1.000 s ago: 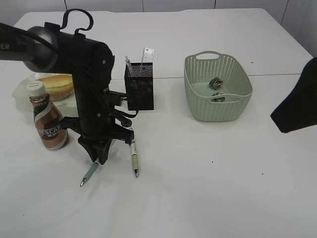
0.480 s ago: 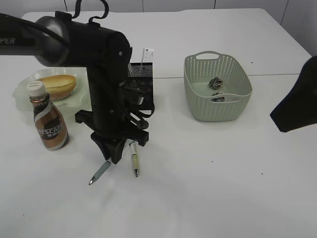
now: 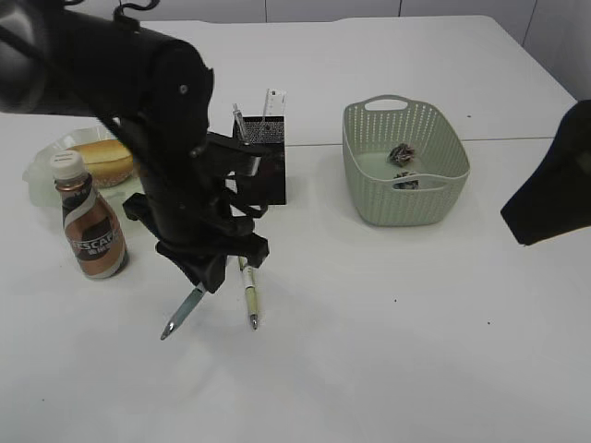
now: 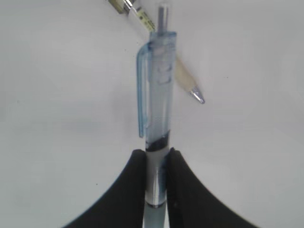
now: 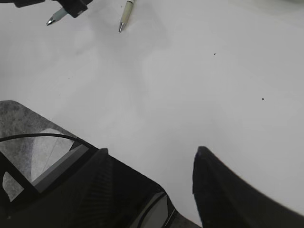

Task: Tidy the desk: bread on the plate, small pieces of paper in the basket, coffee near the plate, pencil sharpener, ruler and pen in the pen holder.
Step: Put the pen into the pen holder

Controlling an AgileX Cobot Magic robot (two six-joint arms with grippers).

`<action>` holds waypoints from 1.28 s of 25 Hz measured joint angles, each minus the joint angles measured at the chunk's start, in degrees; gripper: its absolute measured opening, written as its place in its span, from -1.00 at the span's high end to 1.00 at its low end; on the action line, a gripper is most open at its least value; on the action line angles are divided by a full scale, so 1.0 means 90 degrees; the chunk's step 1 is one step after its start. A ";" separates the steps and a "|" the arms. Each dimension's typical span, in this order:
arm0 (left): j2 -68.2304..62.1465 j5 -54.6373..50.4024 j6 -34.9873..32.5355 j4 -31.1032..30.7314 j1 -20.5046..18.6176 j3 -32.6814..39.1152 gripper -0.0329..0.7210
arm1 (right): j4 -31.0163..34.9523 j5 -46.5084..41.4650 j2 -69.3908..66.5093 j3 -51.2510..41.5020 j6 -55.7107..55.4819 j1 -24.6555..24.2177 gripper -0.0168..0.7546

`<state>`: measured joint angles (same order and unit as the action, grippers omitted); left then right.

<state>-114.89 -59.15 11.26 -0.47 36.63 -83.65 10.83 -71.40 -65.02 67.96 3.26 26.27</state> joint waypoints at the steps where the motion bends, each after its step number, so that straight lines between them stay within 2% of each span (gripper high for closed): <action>1: 0.0215 0.0286 0.0046 -0.0030 0.0000 0.0265 0.74 | -0.0002 -0.0011 0.0000 0.0000 -0.0017 0.0000 -0.09; 9: 0.2035 0.3732 0.0261 -0.0239 -0.0146 0.3038 0.74 | 0.0002 -0.0011 0.0000 0.0000 -0.0105 0.0000 -0.09; 13: 0.2396 0.5192 0.0265 -0.0257 -0.0362 0.3697 0.74 | 0.0013 -0.0011 0.0000 0.0000 -0.0224 0.0000 -0.09; 17: 0.2396 0.6770 0.0276 -0.0479 -0.0607 0.3741 0.74 | 0.0013 -0.0011 0.0000 0.0000 -0.0247 0.0000 -0.09; 22: 0.2147 0.8668 0.0276 -0.0434 -0.0949 0.3630 0.74 | 0.0013 -0.0011 0.0000 0.0000 -0.0261 0.0000 -0.09; 28: 0.1296 1.0079 0.0290 -0.0411 -0.1050 0.2720 0.74 | 0.0013 -0.0011 0.0000 0.0000 -0.0261 0.0000 -0.09; 32: 0.0435 1.0280 0.0290 -0.0411 -0.1050 0.1887 0.74 | 0.0013 -0.0011 0.0000 0.0000 -0.0261 0.0000 -0.09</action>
<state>-110.97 33.37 13.87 -4.17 27.18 -66.67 10.95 -71.50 -65.02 67.96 0.91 26.27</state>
